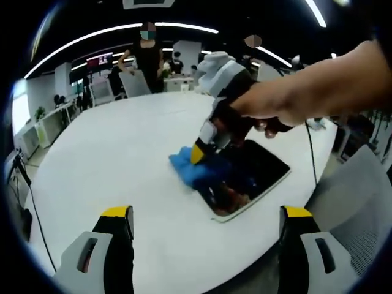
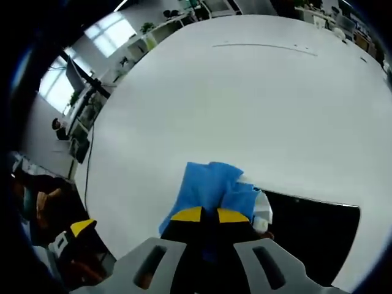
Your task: Wipe the mirror surface with the cleaning cloth until all visible marks leave the cleaned area.
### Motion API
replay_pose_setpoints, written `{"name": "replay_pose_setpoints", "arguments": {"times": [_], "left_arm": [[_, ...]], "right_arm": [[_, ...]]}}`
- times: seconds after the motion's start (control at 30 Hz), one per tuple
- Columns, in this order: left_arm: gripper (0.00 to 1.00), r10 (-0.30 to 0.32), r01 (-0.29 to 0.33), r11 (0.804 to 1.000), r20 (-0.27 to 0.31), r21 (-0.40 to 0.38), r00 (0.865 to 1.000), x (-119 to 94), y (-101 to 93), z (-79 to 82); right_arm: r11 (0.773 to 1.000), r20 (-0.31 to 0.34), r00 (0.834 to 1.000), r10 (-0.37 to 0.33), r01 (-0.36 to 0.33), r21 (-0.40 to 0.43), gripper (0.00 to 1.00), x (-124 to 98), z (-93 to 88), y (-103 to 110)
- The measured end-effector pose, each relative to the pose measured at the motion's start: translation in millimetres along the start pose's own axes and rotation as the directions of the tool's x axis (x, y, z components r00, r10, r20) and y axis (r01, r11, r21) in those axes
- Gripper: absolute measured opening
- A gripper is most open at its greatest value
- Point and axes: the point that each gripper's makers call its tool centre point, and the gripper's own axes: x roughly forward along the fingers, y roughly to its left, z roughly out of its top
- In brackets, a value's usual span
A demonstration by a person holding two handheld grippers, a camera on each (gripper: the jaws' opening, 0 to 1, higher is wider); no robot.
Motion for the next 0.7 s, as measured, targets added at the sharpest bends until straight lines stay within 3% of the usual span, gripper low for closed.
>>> {"name": "replay_pose_setpoints", "arguments": {"times": [0.3,0.37,0.47,0.53,0.57,0.6,0.63,0.67,0.7], "left_arm": [[0.99,0.009,-0.009,1.000,-0.004,-0.018,1.000,-1.2,-1.0,2.7],[0.99,0.007,-0.007,0.999,-0.005,0.047,1.000,-2.3,-3.7,9.4],[0.99,-0.002,0.002,0.999,0.007,0.042,1.000,-2.0,-7.1,13.8],[0.99,-0.031,0.031,1.000,-0.030,-0.002,0.999,-0.4,-10.9,5.5],[0.99,-0.055,0.053,0.998,-0.088,-0.032,0.995,0.8,-14.3,-5.3],[0.99,-0.039,0.036,0.999,-0.144,-0.026,0.989,1.1,-11.3,-14.8],[0.99,0.034,-0.028,0.999,-0.176,0.037,0.984,1.7,0.7,-21.2],[0.99,0.068,-0.055,0.995,-0.161,0.089,0.985,2.6,6.7,-20.6],[0.99,0.062,-0.049,0.995,-0.148,0.089,0.987,3.9,5.3,-20.6]], "right_arm": [[1.000,0.004,1.000,0.016,-0.016,-0.004,0.01,1.4,2.0,-0.4],[1.000,0.008,1.000,0.019,-0.019,-0.008,0.01,1.4,2.0,-0.3],[1.000,0.008,1.000,0.018,-0.018,0.000,0.01,-0.1,1.0,0.3],[1.000,0.005,1.000,0.016,-0.016,-0.006,0.01,-0.5,0.8,0.6],[1.000,0.005,1.000,0.018,-0.018,-0.008,0.01,-0.8,0.6,0.7],[1.000,0.007,1.000,0.021,-0.021,-0.008,0.01,-1.2,0.4,0.7],[1.000,0.011,1.000,0.027,-0.027,-0.001,0.01,-2.1,-0.3,0.6],[1.000,0.013,0.999,0.029,-0.029,0.003,0.01,-2.2,-0.3,0.6],[0.999,0.014,0.999,0.031,-0.031,0.008,0.01,-1.9,0.0,0.5]]}}
